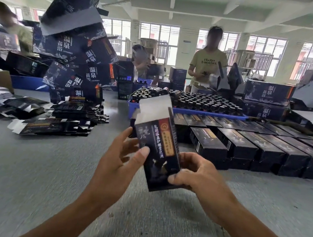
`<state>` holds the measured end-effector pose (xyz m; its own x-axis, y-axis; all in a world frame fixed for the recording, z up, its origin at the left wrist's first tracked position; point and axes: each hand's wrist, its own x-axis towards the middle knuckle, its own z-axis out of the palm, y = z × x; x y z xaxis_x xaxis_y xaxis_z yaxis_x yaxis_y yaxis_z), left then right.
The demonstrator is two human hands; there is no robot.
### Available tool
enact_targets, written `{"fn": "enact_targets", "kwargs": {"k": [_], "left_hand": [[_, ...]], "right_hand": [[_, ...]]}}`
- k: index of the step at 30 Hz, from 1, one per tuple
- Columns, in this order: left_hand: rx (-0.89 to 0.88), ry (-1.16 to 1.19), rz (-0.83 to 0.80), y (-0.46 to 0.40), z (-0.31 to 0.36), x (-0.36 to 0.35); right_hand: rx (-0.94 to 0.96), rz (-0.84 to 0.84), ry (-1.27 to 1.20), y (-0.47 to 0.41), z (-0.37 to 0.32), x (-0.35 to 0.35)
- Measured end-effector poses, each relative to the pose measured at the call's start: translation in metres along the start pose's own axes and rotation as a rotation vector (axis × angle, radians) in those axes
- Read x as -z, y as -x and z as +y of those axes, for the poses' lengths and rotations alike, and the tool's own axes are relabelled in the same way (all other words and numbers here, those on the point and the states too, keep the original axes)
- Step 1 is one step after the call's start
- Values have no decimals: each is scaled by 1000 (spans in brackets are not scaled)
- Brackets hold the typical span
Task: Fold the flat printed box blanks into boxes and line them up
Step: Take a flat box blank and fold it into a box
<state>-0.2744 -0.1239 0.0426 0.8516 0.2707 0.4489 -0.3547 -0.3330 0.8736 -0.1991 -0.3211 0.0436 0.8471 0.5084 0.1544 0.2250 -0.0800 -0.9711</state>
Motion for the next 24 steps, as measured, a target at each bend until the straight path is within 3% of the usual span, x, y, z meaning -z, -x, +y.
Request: {"fn": "enact_targets", "kwargs": {"k": [4, 10, 14, 24], "left_hand": [[27, 163, -27, -3, 1, 4], [70, 131, -99, 0, -2, -1], [67, 118, -97, 1, -4, -1], [-138, 174, -74, 0, 1, 5]], "right_hand": [[-29, -117, 127, 3, 0, -6], [144, 60, -37, 2, -5, 1], [154, 63, -82, 0, -3, 0], [210, 42, -33, 1, -3, 0]]}}
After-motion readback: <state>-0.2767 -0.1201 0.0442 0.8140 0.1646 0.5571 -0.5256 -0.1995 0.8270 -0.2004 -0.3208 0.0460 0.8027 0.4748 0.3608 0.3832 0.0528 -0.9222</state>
